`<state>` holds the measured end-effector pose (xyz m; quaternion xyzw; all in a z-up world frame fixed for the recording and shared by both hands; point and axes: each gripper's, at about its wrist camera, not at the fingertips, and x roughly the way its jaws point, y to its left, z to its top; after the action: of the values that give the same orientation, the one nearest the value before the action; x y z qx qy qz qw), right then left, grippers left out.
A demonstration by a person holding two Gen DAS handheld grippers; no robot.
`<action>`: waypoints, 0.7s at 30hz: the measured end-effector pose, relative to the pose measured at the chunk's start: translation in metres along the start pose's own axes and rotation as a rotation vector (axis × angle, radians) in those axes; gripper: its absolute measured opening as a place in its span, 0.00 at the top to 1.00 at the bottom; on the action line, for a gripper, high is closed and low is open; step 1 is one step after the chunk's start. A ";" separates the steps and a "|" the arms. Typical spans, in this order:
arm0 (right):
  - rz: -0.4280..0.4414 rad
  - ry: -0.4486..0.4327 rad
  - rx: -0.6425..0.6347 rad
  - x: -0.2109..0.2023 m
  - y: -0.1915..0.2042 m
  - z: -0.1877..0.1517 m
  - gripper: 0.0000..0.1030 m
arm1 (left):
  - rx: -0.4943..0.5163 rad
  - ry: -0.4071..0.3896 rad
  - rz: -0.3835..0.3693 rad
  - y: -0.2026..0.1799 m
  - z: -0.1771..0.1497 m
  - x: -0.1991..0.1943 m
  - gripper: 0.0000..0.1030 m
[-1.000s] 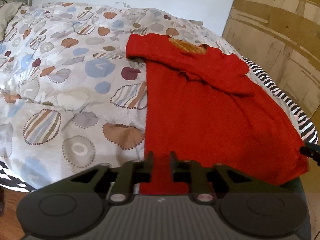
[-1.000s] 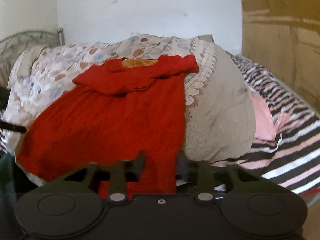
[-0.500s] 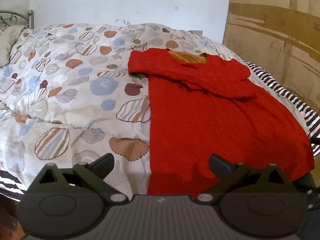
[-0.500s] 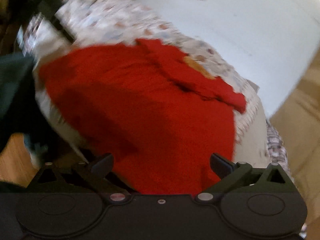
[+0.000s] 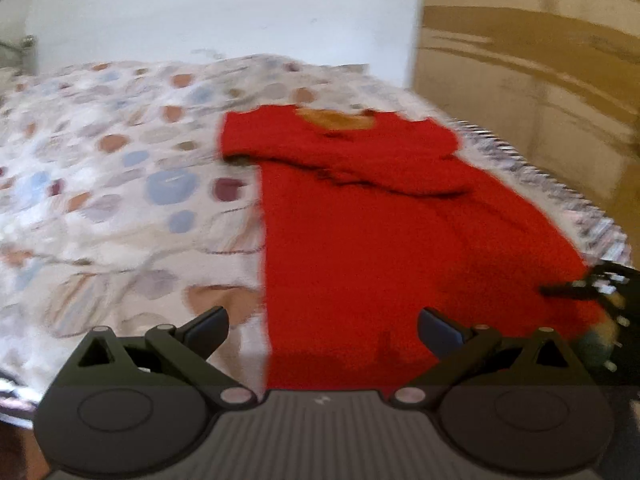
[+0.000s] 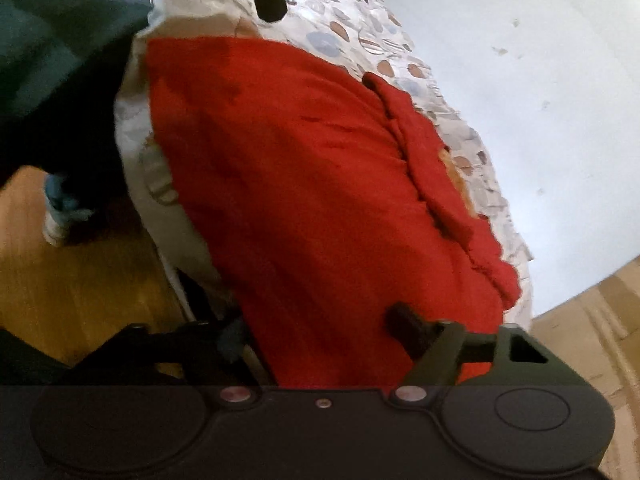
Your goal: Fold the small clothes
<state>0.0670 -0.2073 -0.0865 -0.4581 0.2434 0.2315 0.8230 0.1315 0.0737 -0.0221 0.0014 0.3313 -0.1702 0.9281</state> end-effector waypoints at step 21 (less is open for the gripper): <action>0.647 0.034 1.020 0.034 -0.181 -0.012 0.88 | 0.468 0.118 -0.031 -0.096 -0.039 0.043 0.01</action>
<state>0.2006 -0.2978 0.0033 0.0879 0.4639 0.3170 0.8225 0.1085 -0.0263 -0.0686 0.2212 0.3365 -0.2563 0.8787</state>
